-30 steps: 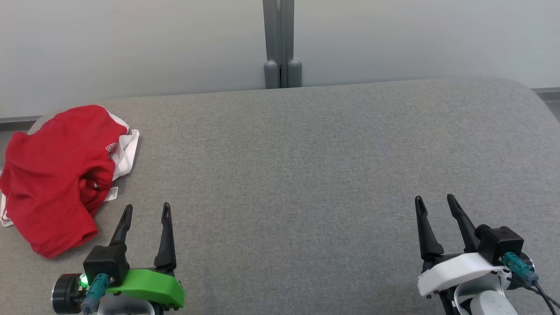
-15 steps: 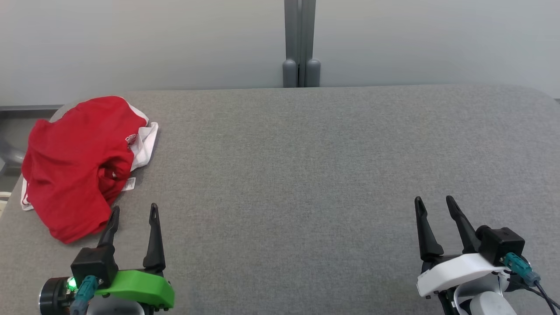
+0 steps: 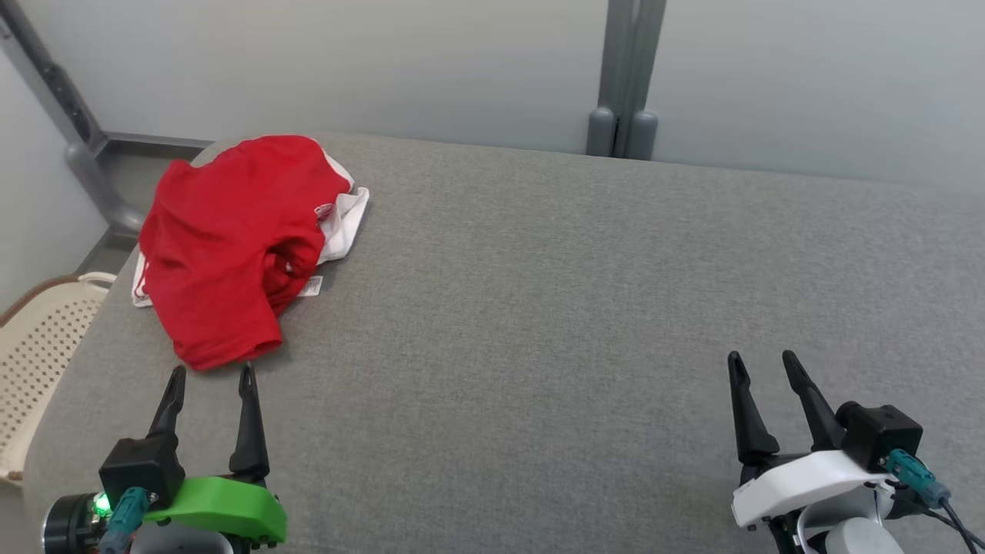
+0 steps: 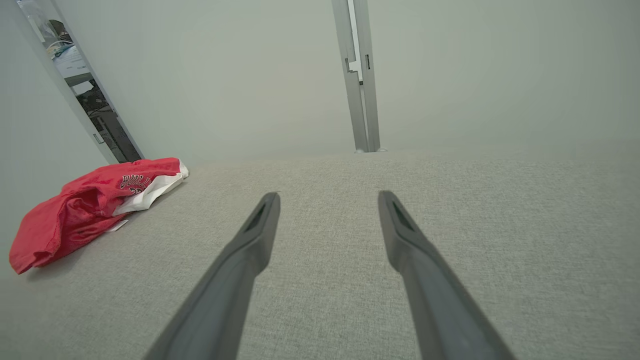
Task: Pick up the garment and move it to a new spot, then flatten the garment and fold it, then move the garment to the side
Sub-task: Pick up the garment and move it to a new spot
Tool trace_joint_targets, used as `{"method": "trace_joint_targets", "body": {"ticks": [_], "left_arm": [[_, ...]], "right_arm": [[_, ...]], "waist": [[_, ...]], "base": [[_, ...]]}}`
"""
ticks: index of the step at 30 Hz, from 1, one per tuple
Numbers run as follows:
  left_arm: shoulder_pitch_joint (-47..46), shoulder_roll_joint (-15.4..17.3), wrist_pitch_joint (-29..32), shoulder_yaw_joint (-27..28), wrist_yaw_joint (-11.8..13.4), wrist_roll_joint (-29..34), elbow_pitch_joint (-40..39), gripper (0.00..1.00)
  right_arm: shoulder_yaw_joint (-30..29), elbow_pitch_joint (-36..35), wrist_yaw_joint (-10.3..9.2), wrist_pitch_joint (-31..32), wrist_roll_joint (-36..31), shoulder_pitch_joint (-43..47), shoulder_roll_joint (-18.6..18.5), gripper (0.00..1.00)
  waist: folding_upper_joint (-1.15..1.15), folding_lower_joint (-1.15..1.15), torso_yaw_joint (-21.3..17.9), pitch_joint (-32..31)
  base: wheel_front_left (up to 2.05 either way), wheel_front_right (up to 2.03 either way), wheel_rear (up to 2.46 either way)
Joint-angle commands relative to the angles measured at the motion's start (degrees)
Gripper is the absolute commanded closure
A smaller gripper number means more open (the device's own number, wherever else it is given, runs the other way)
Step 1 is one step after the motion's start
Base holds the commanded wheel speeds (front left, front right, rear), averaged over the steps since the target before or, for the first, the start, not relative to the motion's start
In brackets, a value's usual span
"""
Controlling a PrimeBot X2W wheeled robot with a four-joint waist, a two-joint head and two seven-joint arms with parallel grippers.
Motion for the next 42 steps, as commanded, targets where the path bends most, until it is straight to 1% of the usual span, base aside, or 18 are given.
{"method": "trace_joint_targets", "body": {"ticks": [1,12,16,19,28,32,36,42], "left_arm": [[0.6,0.54,0.07,0.29,0.21,-0.09,-0.16,0.0],[1.75,1.78,0.09,1.37,1.15,-0.72,-1.1,0.0],[2.04,2.13,-0.08,1.67,1.35,-0.96,-1.11,0.0],[2.37,2.35,-0.42,2.07,1.6,-1.26,-1.32,0.0],[2.82,2.24,-0.74,2.07,2.12,-1.79,-1.36,0.0],[1.76,2.07,-1.11,2.2,1.97,-2.48,-0.7,0.0],[-1.09,2.63,-1.72,2.48,1.29,-3.37,0.28,0.0],[-8.87,4.08,-2.73,3.35,0.05,-4.12,1.33,0.0]], "right_arm": [[0.06,0.16,0.0,-0.06,0.52,0.6,-0.21,0.0],[0.61,0.54,0.0,-0.12,0.85,0.82,-0.21,0.0],[0.91,0.56,0.0,-0.14,0.95,0.7,-0.22,0.0],[1.21,0.58,0.0,-0.15,0.86,0.34,-0.22,0.0],[1.62,0.9,0.0,-0.17,0.47,0.22,-0.23,0.0],[1.37,0.68,0.0,-0.03,-0.22,0.03,-0.23,0.0],[0.82,-0.04,0.0,0.62,-1.34,-0.72,-0.24,0.0],[-0.69,-2.79,0.0,2.44,-4.21,-2.18,-0.27,0.0]], "waist": [[0.0,0.0,3.88,-0.07],[0.0,0.0,11.66,-0.62],[0.0,0.0,13.39,-0.61],[0.0,0.0,13.85,-0.46],[0.0,0.0,13.71,-0.35],[0.0,0.0,12.61,0.17],[0.0,0.0,10.81,1.76],[0.0,0.0,6.79,5.97]], "base": [[0.0,0.0,0.0],[0.0,0.0,0.0],[0.0,0.0,0.0],[0.0,0.0,0.0],[0.0,0.0,0.0],[0.0,0.0,0.0],[0.0,0.0,0.0],[0.0,0.0,0.0]]}}
